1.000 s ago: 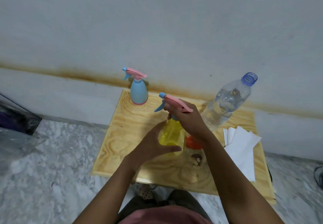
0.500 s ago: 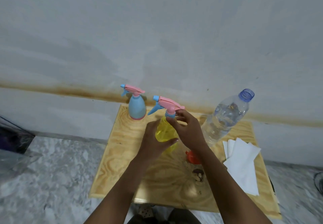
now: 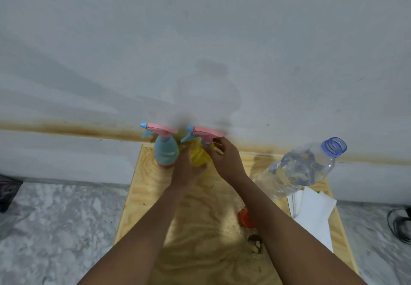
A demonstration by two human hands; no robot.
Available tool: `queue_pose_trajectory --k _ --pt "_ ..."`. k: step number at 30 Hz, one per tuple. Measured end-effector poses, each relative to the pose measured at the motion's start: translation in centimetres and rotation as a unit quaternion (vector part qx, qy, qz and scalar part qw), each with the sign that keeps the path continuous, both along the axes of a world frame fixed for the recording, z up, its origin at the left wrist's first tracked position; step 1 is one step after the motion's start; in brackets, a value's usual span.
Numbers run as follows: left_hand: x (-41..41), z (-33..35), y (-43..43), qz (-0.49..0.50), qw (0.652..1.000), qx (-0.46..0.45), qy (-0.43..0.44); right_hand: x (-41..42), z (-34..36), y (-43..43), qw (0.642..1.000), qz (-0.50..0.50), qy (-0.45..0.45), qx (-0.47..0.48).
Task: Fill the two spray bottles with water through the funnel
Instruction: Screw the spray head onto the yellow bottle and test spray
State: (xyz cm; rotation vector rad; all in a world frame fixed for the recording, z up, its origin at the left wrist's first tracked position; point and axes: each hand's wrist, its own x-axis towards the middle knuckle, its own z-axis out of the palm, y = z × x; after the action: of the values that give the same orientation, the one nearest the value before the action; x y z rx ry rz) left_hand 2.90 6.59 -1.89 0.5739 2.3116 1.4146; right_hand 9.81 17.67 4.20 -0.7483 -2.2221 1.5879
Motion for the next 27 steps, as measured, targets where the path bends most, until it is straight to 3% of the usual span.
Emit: queue_pose_trajectory --k 10,17,27 --pt "-1.7 -2.4 0.3 0.004 1.000 -0.020 0.006 -1.7 -2.1 0.0 1.000 -0.012 -0.021 0.007" --pt "-1.9 -2.5 0.7 -0.003 1.000 -0.019 0.023 -2.1 -2.1 0.3 0.988 -0.039 -0.088 0.120" --pt "-1.9 -2.9 0.7 -0.005 0.999 -0.021 0.026 -0.7 -1.7 0.7 0.995 -0.004 -0.063 0.081"
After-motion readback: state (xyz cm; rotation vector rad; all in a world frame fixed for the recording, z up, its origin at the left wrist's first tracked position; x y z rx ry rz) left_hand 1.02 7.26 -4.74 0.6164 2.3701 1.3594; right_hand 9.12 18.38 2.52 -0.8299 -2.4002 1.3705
